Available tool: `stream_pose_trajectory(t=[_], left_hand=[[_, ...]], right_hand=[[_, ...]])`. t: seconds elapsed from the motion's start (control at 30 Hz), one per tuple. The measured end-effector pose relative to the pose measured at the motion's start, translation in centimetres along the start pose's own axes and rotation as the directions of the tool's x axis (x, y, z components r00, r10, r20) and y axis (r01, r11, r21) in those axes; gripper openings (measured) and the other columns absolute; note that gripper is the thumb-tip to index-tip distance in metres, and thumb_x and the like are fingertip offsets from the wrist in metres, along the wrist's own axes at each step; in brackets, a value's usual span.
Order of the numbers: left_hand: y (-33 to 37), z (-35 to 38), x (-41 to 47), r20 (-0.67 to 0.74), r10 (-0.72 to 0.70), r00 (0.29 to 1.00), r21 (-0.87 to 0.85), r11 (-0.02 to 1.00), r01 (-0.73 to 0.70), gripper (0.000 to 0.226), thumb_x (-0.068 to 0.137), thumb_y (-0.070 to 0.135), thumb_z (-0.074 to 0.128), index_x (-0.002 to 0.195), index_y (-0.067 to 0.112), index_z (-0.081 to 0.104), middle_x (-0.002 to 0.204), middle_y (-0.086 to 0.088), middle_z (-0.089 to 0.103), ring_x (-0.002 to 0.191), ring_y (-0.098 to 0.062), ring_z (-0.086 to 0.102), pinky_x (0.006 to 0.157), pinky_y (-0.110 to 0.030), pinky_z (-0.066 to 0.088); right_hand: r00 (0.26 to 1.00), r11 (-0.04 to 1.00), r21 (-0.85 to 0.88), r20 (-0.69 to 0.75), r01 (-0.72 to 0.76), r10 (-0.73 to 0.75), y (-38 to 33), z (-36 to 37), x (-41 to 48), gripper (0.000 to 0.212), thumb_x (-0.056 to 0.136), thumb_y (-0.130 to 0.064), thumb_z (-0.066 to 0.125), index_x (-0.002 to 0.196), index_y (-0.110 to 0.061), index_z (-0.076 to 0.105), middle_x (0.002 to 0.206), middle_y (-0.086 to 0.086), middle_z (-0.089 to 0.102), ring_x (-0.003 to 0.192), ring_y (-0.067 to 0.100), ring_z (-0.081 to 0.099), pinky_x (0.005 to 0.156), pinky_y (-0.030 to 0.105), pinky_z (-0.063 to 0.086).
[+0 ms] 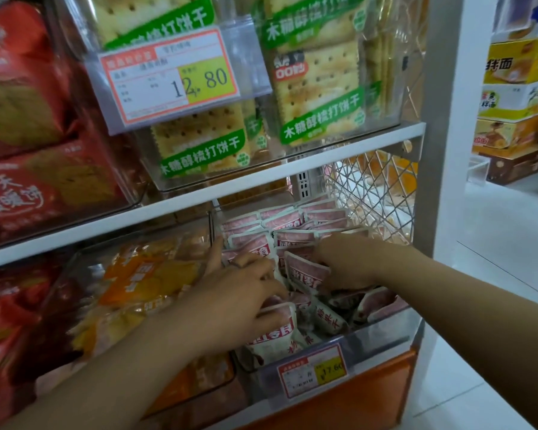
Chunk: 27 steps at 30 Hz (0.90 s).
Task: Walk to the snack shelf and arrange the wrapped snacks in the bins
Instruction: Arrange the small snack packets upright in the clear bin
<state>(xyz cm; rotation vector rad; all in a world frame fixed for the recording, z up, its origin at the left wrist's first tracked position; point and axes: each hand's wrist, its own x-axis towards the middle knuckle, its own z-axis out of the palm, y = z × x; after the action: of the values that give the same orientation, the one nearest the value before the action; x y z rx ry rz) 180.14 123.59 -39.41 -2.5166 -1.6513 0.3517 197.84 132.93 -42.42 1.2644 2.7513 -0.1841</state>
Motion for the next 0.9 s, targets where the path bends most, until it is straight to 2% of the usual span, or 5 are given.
stream_pose_trajectory(t=[0.2, 0.4, 0.5, 0.6, 0.9], left_hand=[[-0.9, 0.9, -0.8, -0.013, 0.004, 1.000, -0.087, 0.996, -0.005, 0.043, 0.090, 0.063, 0.034, 0.130, 0.049, 0.042, 0.133, 0.022, 0.031, 0.135, -0.002, 0.010, 0.110, -0.056, -0.007], [-1.1, 2.4, -1.2, -0.090, -0.045, 0.995, -0.147, 0.989, 0.032, 0.050, 0.082, 0.074, 0.025, 0.126, 0.053, 0.038, 0.140, 0.022, 0.025, 0.137, -0.005, 0.014, 0.111, -0.056, -0.006], [-1.0, 2.5, -1.4, -0.132, -0.062, 0.989, -0.173, 0.984, 0.039, 0.048, 0.084, 0.073, 0.026, 0.126, 0.053, 0.038, 0.145, 0.022, 0.017, 0.136, -0.005, 0.017, 0.111, -0.053, -0.012], [-1.1, 2.7, -1.3, -0.145, -0.050, 0.988, -0.168, 0.985, 0.025, 0.059, 0.076, 0.073, 0.012, 0.126, 0.053, 0.035, 0.145, 0.022, 0.013, 0.137, -0.005, 0.017, 0.110, -0.054, -0.015], [-1.6, 3.2, -1.2, -0.175, -0.031, 0.984, -0.211, 0.977, -0.006, 0.056, 0.080, 0.077, 0.022, 0.126, 0.050, 0.040, 0.144, 0.019, 0.021, 0.136, -0.008, 0.016, 0.112, -0.053, -0.005]], right_hand=[[0.976, 0.997, 0.057, -0.209, -0.057, 0.067, -0.2, -0.2, 0.5, 0.008, 0.087, -0.011, 0.055, 0.084, -0.008, 0.061, 0.091, 0.012, 0.063, 0.092, 0.026, 0.060, 0.066, 0.023, 0.035], [1.000, 0.990, -0.142, -0.014, -0.008, 0.006, -1.0, 0.1, 1.4, 0.026, 0.089, -0.001, 0.043, 0.107, -0.007, 0.061, 0.115, 0.015, 0.058, 0.105, 0.030, 0.057, 0.083, 0.034, 0.046], [0.993, 0.997, 0.012, 0.091, 0.074, -0.074, -0.4, -1.4, 1.0, 0.015, 0.094, -0.015, 0.045, 0.092, -0.011, 0.059, 0.106, 0.011, 0.062, 0.093, 0.024, 0.056, 0.084, 0.034, 0.044], [0.988, 0.964, 0.251, -0.142, 0.087, -0.053, 0.4, -3.2, 1.6, 0.025, 0.095, -0.022, 0.047, 0.100, -0.011, 0.069, 0.098, -0.005, 0.066, 0.088, 0.014, 0.059, 0.089, 0.032, 0.046], [0.994, 0.989, -0.115, -0.068, -0.098, 0.090, 0.5, -1.5, 6.5, 0.019, 0.087, -0.021, 0.052, 0.091, -0.010, 0.067, 0.092, 0.008, 0.066, 0.076, 0.023, 0.056, 0.071, 0.030, 0.047]])
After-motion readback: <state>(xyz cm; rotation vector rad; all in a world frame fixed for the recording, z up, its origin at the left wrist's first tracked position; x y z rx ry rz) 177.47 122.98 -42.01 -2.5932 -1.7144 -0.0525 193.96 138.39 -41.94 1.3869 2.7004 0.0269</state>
